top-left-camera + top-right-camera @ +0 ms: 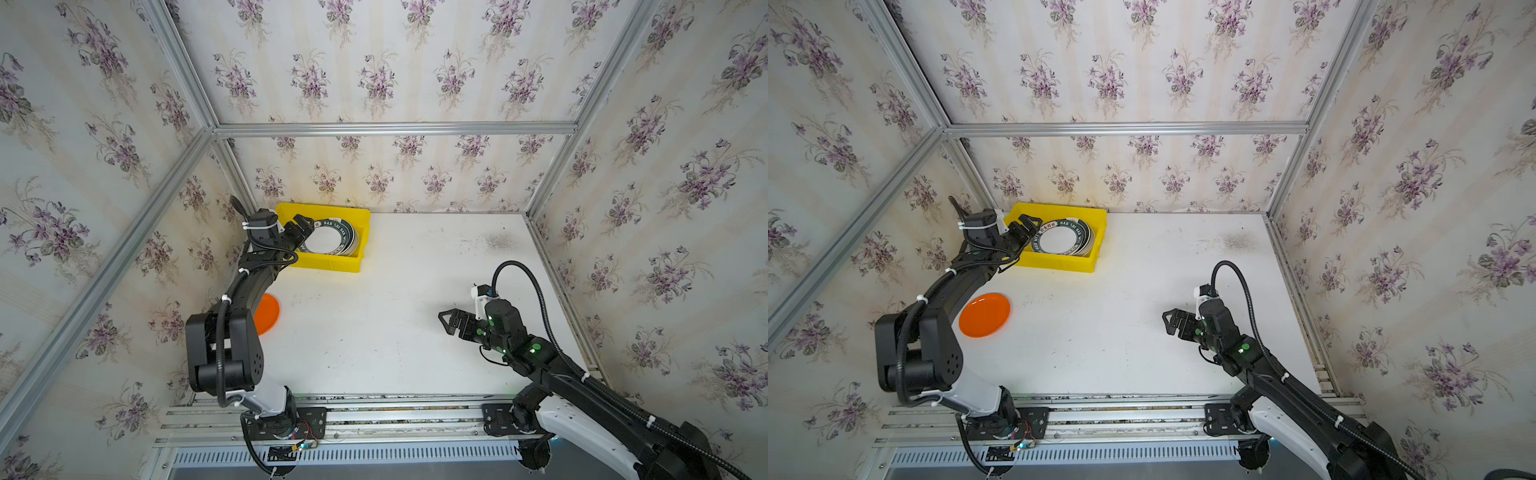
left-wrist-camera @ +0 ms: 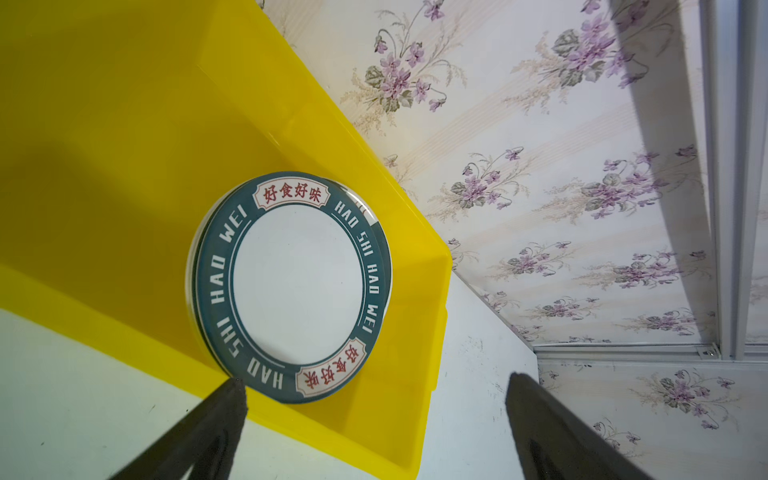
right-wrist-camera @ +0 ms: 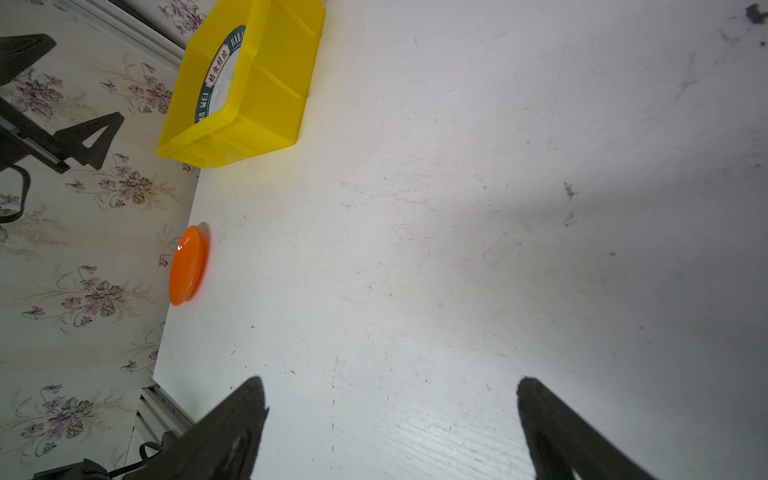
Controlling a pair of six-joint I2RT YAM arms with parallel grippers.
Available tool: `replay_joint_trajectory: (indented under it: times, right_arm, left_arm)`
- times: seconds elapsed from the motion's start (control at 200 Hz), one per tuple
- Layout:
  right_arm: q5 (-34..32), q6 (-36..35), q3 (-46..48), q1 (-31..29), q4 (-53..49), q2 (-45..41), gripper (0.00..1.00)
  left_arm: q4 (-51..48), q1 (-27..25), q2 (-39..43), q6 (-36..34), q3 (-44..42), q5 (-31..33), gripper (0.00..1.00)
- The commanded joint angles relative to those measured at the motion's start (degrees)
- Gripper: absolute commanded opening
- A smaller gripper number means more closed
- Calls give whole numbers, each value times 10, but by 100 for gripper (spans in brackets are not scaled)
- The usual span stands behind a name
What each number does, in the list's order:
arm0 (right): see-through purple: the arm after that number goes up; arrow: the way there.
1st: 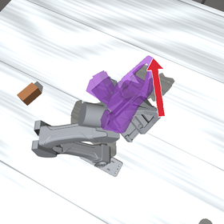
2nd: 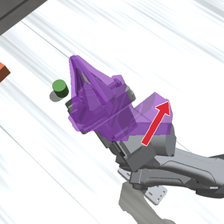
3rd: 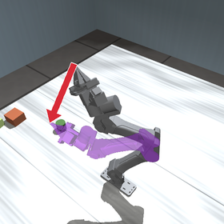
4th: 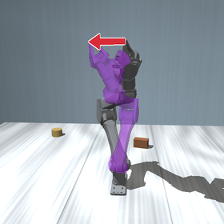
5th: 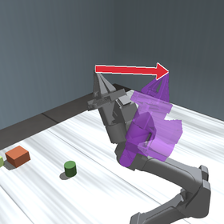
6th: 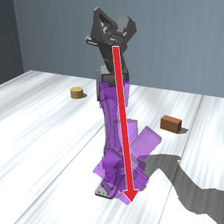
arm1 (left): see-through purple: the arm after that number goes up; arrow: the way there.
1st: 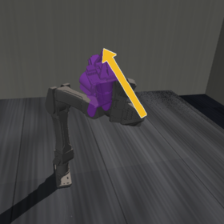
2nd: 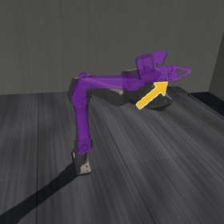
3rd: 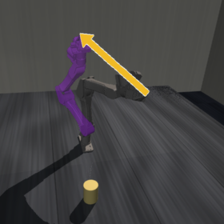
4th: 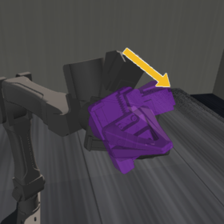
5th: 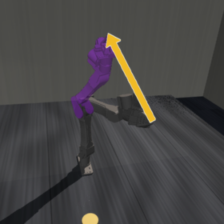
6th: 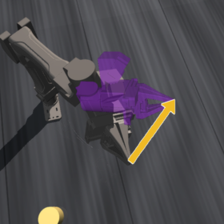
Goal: Place the plates into the plastic bin on the countertop
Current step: 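Lower the plate onto the stack and open the left gripper, then move the left gripper back over the orange plate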
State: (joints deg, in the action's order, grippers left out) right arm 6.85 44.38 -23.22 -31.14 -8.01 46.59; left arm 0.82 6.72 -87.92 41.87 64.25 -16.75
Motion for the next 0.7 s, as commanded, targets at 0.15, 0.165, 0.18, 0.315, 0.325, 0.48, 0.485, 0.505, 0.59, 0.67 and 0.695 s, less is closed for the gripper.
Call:
replay_joint_trajectory:
  times: [0.15,0.165,0.18,0.315,0.325,0.48,0.485,0.505,0.59,0.67,0.695]
  right_arm:
    - [25,20,-12,-1,47,12,96]
    - [27,20,-13,-1,49,13,96]
    - [29,21,-12,-1,52,14,96]
    - [38,17,-17,-1,64,21,96]
    - [37,17,-17,-1,64,21,96]
    - [24,3,-27,-1,80,31,95]
    - [24,2,-27,-1,80,31,95]
    - [22,-2,-31,-1,80,33,95]
    - [9,-26,-50,-1,63,43,94]
    - [-4,-50,-65,-1,42,48,94]
    - [-7,-57,-68,-1,36,48,94]
  left_arm:
    - [12,-49,170,-88,-136,185,100]
    - [12,-49,190,-88,-144,185,100]
    - [12,-49,199,-88,-151,184,100]
    - [12,-51,262,-80,-214,179,100]
    - [12,-51,266,-79,-219,179,100]
    - [-3,-51,323,-72,-296,191,100]
    - [-3,-51,324,-71,-298,191,100]
    - [-5,-52,332,-69,-308,190,100]
    - [-4,-52,367,-45,-356,186,100]
    - [-14,-51,393,-44,-390,197,100]
    - [-24,-52,400,-44,-396,206,100]
